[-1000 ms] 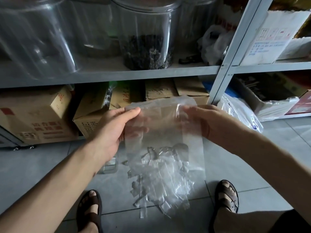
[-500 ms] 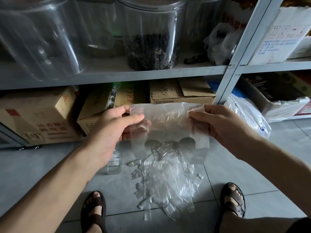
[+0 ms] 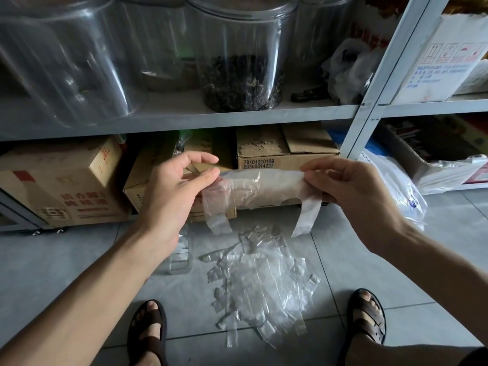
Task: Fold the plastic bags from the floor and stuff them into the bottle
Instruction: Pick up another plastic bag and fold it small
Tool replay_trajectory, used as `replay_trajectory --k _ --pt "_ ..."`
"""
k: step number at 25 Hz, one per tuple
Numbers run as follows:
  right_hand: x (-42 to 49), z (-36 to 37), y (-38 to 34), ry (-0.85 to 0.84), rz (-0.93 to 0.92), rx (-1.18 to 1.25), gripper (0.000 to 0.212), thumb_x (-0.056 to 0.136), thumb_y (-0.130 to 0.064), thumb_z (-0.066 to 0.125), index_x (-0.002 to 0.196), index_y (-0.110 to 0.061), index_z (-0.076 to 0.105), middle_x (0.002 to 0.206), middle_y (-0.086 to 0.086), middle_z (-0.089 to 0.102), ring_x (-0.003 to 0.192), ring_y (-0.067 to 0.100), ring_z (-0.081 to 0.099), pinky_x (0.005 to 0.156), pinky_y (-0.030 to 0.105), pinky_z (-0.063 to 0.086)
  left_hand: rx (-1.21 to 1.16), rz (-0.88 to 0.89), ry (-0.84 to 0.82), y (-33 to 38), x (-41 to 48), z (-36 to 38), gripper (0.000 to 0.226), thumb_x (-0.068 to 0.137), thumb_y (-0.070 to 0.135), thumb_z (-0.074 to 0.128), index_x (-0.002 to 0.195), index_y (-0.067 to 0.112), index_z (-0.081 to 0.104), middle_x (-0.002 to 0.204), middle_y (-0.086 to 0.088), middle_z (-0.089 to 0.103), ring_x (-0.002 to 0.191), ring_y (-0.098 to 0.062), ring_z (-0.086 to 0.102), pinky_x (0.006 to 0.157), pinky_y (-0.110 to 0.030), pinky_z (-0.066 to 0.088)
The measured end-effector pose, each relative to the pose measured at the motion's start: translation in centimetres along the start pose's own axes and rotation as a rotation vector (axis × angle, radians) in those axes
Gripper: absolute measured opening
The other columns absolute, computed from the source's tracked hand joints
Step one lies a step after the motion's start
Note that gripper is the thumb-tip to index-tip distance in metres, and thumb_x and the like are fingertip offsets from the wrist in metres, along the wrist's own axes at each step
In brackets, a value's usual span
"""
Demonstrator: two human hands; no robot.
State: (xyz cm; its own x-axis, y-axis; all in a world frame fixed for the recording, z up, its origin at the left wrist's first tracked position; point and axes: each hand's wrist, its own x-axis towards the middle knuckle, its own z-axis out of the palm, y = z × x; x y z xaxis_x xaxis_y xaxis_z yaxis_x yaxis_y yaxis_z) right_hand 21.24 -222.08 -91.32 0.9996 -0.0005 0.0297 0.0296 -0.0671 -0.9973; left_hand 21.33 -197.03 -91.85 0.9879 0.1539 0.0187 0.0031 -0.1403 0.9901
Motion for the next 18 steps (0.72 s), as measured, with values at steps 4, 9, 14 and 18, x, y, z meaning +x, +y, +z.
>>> replay_trajectory --k 4,9,14,18 --pt "0.01 0.13 0.09 0.015 -0.006 0.025 0.014 0.084 -0.002 0.069 0.095 -0.009 0.074 0.081 0.007 0.076 0.074 0.016 0.073 0.068 0.019 0.055 -0.047 -0.004 -0.004 0.01 0.08 -0.04 0.007 0.083 0.015 0.076 0.084 0.022 0.076 0.08 0.004 0.075 0.072 -0.006 0.068 0.061 -0.021 0.049" --pt "0.19 0.0 0.08 0.018 0.007 0.071 0.016 0.082 -0.001 0.07 0.096 -0.007 0.073 0.083 0.014 0.076 0.075 0.019 0.074 0.065 0.02 0.056 -0.087 -0.004 -0.05 0.2 0.14 -0.05 0.025 0.064 0.02 0.081 0.087 0.015 0.076 0.085 -0.006 0.077 0.079 -0.016 0.072 0.064 -0.016 0.051" --pt "0.26 -0.11 0.07 0.015 0.005 0.084 0.021 0.073 -0.011 0.073 0.095 -0.011 0.074 0.085 0.012 0.077 0.079 0.02 0.074 0.073 0.024 0.059 -0.122 -0.005 -0.031 0.51 0.2 -0.23 0.03 0.061 0.02 0.08 0.09 0.014 0.076 0.087 -0.006 0.077 0.085 -0.018 0.073 0.081 -0.031 0.057" --pt "0.32 -0.22 0.29 0.02 0.0 0.067 0.018 0.08 -0.001 0.071 0.096 -0.009 0.073 0.084 0.011 0.077 0.077 0.019 0.074 0.074 0.025 0.06 -0.13 0.008 -0.044 0.61 0.16 -0.25 0.032 0.06 0.017 0.081 0.091 0.015 0.075 0.086 -0.004 0.077 0.085 -0.015 0.072 0.079 -0.026 0.056"
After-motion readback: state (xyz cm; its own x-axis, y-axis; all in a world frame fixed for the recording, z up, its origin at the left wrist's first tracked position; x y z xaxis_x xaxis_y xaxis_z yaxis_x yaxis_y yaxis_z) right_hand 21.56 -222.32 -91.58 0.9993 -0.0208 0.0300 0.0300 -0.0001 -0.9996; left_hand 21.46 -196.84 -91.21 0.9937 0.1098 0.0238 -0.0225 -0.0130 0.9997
